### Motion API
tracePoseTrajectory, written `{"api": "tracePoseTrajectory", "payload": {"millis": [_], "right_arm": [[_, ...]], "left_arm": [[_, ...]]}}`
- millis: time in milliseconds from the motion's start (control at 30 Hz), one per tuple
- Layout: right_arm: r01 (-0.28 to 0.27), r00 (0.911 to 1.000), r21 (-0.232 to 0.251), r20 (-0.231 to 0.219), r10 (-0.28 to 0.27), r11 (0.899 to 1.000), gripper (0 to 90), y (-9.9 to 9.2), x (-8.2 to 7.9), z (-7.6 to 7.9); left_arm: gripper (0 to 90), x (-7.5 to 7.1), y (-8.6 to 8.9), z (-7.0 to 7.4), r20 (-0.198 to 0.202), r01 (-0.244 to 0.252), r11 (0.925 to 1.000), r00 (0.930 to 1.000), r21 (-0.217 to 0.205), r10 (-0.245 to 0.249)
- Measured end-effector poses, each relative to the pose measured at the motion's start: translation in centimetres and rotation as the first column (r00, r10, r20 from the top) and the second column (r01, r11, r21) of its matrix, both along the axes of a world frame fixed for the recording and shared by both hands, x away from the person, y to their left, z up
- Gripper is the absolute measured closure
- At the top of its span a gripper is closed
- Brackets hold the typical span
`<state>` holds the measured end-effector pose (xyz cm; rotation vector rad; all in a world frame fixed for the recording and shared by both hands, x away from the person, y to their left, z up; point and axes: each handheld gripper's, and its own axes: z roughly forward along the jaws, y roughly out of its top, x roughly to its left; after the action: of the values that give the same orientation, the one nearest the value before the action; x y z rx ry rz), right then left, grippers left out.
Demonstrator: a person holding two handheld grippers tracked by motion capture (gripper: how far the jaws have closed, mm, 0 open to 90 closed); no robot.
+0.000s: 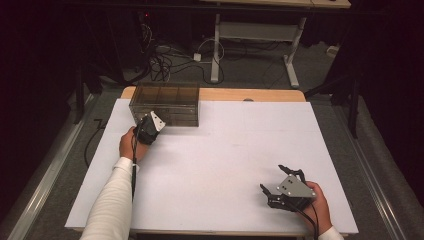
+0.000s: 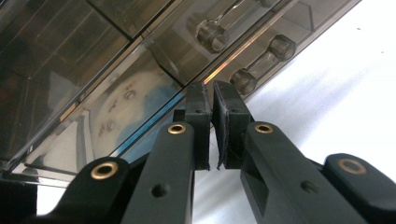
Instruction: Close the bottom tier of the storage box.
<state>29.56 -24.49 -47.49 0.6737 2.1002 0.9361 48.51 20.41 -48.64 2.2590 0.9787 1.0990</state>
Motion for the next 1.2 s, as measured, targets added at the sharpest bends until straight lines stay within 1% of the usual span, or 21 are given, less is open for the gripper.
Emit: {"api": "tracePoseTrajectory", "payload": {"millis": [67, 100, 133, 167, 200, 233, 267, 300, 367, 500, 600, 633, 800, 833, 900, 967, 1067, 1100, 1167, 1200], "right_arm": [[0.0, 1.0, -0.001, -0.001, 0.0, 1.0, 17.0, 0.0, 0.0, 0.0], [-0.002, 1.0, -0.003, -0.001, 0.002, 1.0, 17.0, 0.1, 0.0, 0.0], [-0.003, 1.0, -0.003, -0.002, 0.003, 1.0, 17.0, 0.1, 0.0, 0.0], [-0.003, 1.0, -0.003, -0.002, 0.003, 1.0, 17.0, 0.1, 0.0, 0.0], [-0.003, 1.0, -0.004, -0.002, 0.003, 1.0, 17.0, 0.1, 0.0, 0.0], [-0.003, 1.0, -0.003, -0.002, 0.003, 1.0, 16.9, 0.1, 0.0, 0.0], [-0.004, 1.0, -0.003, -0.001, 0.003, 1.0, 17.0, 0.1, 0.0, 0.0], [-0.002, 1.0, -0.004, -0.002, 0.002, 1.0, 17.0, 0.1, 0.0, 0.0], [-0.001, 1.0, -0.003, -0.004, 0.001, 1.0, 17.0, 0.1, 0.0, 0.0], [-0.003, 1.0, -0.005, -0.005, 0.003, 1.0, 17.0, 0.2, 0.0, -0.1], [-0.003, 1.0, -0.005, -0.003, 0.003, 1.0, 17.0, 0.1, 0.0, -0.1], [-0.003, 1.0, -0.003, -0.003, 0.003, 1.0, 16.9, 0.1, 0.0, -0.1], [-0.001, 1.0, -0.004, -0.004, 0.001, 1.0, 17.0, 0.2, 0.0, -0.1], [-0.002, 1.0, -0.005, -0.004, 0.002, 1.0, 17.0, 0.2, -0.1, -0.1], [-0.003, 1.0, -0.006, -0.004, 0.003, 1.0, 17.0, 0.2, 0.0, -0.1], [-0.003, 1.0, -0.006, -0.005, 0.003, 1.0, 17.0, 0.2, 0.0, -0.1], [-0.005, 1.0, -0.012, -0.006, 0.005, 1.0, 17.0, 0.2, 0.0, -0.2], [-0.005, 1.0, -0.013, -0.006, 0.005, 1.0, 17.0, 0.2, 0.0, -0.2], [-0.004, 1.0, -0.014, -0.007, 0.004, 1.0, 17.0, 0.2, 0.0, -0.2], [-0.004, 1.0, -0.015, -0.007, 0.004, 1.0, 17.0, 0.2, 0.0, -0.2]], "left_arm": [[82.6, 0.0, 0.1, 0.0, 0.002, -0.006, 1.0, 1.0, -0.001, 0.006], [82.5, -0.1, 0.1, 0.0, -0.006, -0.02, 0.9997, 0.9998, -0.011, 0.02], [82.5, -0.1, 0.2, 0.0, -0.008, -0.022, 0.9996, 0.9997, -0.018, 0.022], [82.5, 0.0, 0.4, 0.0, -0.004, -0.012, 0.9998, 0.9999, -0.017, 0.012], [82.5, -0.1, 0.4, 0.0, -0.012, -0.025, 0.9993, 0.9996, -0.029, 0.025], [82.4, -0.1, 0.4, -0.1, -0.014, -0.025, 0.9991, 0.9996, -0.036, 0.024], [80.1, -0.2, 0.5, -0.1, -0.017, -0.025, 0.999, 0.9996, -0.038, 0.025], [80.0, -0.2, 0.5, -0.1, -0.018, -0.027, 0.999, 0.9995, -0.036, 0.026], [80.0, -0.3, 0.6, 0.0, -0.019, -0.028, 0.9985, 0.9995, -0.047, 0.027], [80.0, -0.5, 0.9, 0.3, -0.014, -0.03, 0.9961, 0.9995, -0.083, 0.029], [80.0, -0.7, 1.0, 0.4, -0.009, -0.029, 0.9936, 0.9996, -0.109, 0.028], [80.0, -0.8, 1.0, 0.4, 0.0, -0.028, 0.9922, 0.9996, -0.122, 0.028], [79.9, -1.4, 1.3, 0.5, 0.017, -0.028, 0.9863, 0.9994, -0.163, 0.031], [77.2, -1.4, 1.4, 0.5, 0.017, -0.026, 0.985, 0.9994, -0.171, 0.029], [77.0, -1.5, 1.5, 0.6, 0.019, -0.026, 0.9844, 0.9994, -0.174, 0.029], [76.9, -1.7, 1.4, 0.8, 0.029, -0.02, 0.9873, 0.9993, -0.158, 0.025], [74.2, -2.0, 1.4, 1.2, 0.044, -0.005, 0.9825, 0.999, -0.186, 0.013], [72.1, -2.1, 1.4, 1.3, 0.046, -0.001, 0.9819, 0.9989, -0.189, 0.01], [71.2, -2.2, 1.3, 1.4, 0.047, 0.009, 0.9802, 0.9989, -0.198, 0.0], [68.3, -2.3, 1.3, 1.5, 0.044, 0.013, 0.979, 0.999, -0.203, -0.004]]}}
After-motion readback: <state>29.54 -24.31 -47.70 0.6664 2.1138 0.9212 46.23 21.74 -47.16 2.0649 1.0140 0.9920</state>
